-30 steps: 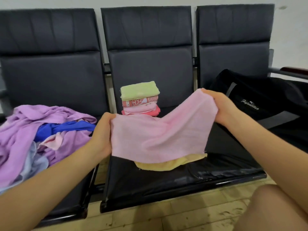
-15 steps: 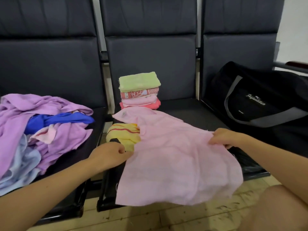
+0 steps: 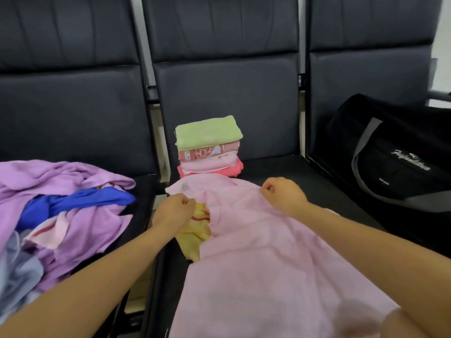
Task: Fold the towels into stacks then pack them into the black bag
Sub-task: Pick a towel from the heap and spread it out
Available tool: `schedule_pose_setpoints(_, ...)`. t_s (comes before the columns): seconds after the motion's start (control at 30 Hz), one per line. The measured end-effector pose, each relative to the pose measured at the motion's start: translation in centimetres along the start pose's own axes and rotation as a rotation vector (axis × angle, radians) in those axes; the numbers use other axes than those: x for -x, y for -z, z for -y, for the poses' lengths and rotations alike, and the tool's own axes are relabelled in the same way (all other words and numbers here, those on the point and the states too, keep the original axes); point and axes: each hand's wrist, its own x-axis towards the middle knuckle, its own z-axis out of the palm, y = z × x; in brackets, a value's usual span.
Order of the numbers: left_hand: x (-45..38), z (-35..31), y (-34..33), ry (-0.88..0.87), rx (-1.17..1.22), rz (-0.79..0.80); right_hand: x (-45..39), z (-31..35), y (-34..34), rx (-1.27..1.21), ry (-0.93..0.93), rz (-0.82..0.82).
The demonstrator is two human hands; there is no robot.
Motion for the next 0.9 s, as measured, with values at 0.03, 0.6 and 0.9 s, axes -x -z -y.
schedule_pose_setpoints(0.03,-0.6,-0.4,-0.3,0.028,0.015,0.001,-0.7,0.7,-0.6,-0.026,0.009,0.005)
schedule_pose_setpoints(0.6,-6.1,-2.0,-5.3,0.101,-0.013,-0.172,-6.0,2.4,-5.4,0.204,0.102,0.018)
schedule_pose_setpoints(0.9,-6.0,-0.8,-4.1,-0.062,0.082,-0.119,-8.2,1.6,-2.6,-0.265,-0.072,-0.094)
